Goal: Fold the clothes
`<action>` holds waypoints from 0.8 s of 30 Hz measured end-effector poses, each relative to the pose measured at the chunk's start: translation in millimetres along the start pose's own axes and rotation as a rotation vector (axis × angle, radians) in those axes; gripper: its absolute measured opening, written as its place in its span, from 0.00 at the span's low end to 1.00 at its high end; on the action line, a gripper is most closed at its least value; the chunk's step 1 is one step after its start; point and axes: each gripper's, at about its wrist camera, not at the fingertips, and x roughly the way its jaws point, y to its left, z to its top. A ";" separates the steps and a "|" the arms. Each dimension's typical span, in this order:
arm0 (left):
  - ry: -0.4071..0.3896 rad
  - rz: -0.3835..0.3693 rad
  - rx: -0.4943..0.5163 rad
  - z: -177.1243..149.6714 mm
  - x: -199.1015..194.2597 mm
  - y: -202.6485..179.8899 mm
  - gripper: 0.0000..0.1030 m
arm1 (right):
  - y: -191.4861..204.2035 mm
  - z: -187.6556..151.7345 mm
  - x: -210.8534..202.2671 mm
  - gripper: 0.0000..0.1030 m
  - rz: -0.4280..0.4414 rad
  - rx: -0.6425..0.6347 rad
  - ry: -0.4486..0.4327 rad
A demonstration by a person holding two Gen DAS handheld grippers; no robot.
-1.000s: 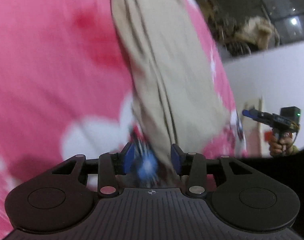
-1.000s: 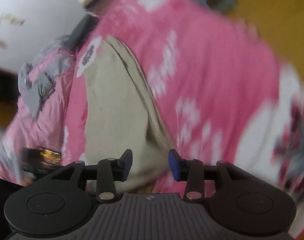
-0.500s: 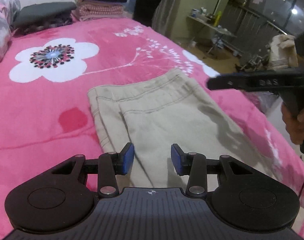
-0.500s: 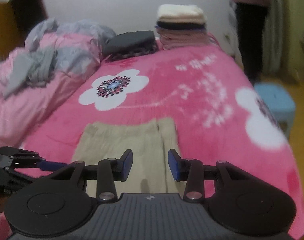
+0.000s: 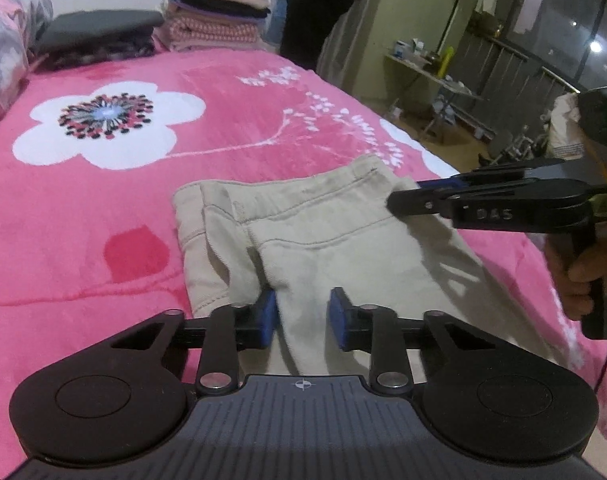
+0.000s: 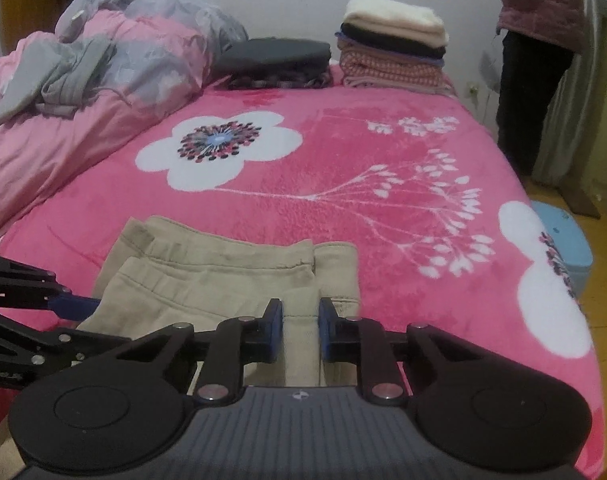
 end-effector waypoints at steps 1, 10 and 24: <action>-0.008 0.006 0.001 -1.1 -0.6 -0.2 0.15 | 2.4 -1.1 -3.4 0.12 -0.005 -0.007 -0.013; -0.070 0.010 -0.030 -6.2 -10.3 0.4 0.05 | 5.5 -6.7 -13.4 0.12 -0.024 0.059 -0.055; -0.108 0.010 -0.099 -10.4 -13.2 10.8 0.02 | -5.1 -14.4 -22.6 0.16 0.107 0.163 -0.076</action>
